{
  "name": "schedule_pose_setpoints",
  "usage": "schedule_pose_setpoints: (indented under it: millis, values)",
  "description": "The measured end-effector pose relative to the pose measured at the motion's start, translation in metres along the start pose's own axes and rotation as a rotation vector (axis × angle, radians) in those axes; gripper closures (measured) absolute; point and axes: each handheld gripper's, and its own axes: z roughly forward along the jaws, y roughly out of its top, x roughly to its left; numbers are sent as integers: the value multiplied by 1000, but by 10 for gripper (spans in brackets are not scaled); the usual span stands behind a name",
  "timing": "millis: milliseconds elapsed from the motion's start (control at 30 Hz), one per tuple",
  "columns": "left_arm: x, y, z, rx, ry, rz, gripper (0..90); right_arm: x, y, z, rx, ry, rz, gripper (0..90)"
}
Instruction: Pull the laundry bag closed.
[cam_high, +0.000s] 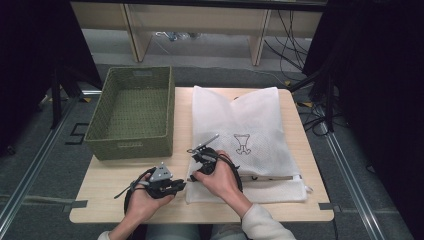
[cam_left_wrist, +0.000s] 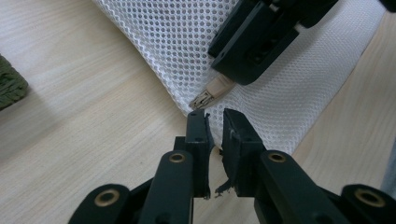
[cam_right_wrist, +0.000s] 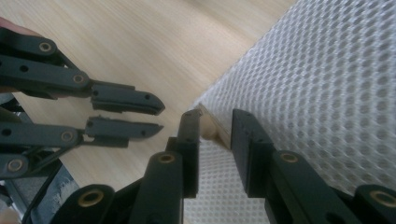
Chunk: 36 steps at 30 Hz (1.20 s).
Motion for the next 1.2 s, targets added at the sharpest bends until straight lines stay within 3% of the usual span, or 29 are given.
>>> schedule_pose_setpoints:
  millis: [67,100,167,300,500,533,567,767,867,900,1000,1100,1200]
  values:
    - [-1,0,0,0,-9,0,791,1,0,3,9,2,17,736]
    - [-1,-1,1,-4,-17,-22,790,0,1,5,5,3,13,737]
    - [0,-1,1,5,-9,-6,789,1,1,8,-2,11,23,738]
    - [0,-1,1,13,-18,-10,787,1,1,9,0,16,-2,759]
    - [1,-1,1,21,-13,-8,781,2,3,11,12,14,-1,790]
    - [-1,-2,3,2,-18,-47,780,4,4,12,18,13,21,811]
    - [1,-2,2,22,-27,-31,779,4,4,12,20,15,22,814]
    - [1,-2,3,21,-14,-9,775,5,4,13,17,12,11,865]
    - [2,-2,3,32,-32,-24,774,6,4,13,35,23,27,867]
    - [1,-3,3,20,-23,-28,774,5,4,14,31,26,10,860]
    - [1,-2,3,32,-38,-35,774,6,2,16,20,27,25,861]
    - [0,-3,4,11,-29,-47,772,6,2,16,18,23,14,871]
    - [3,-3,2,29,-35,-30,762,6,3,14,24,27,8,872]
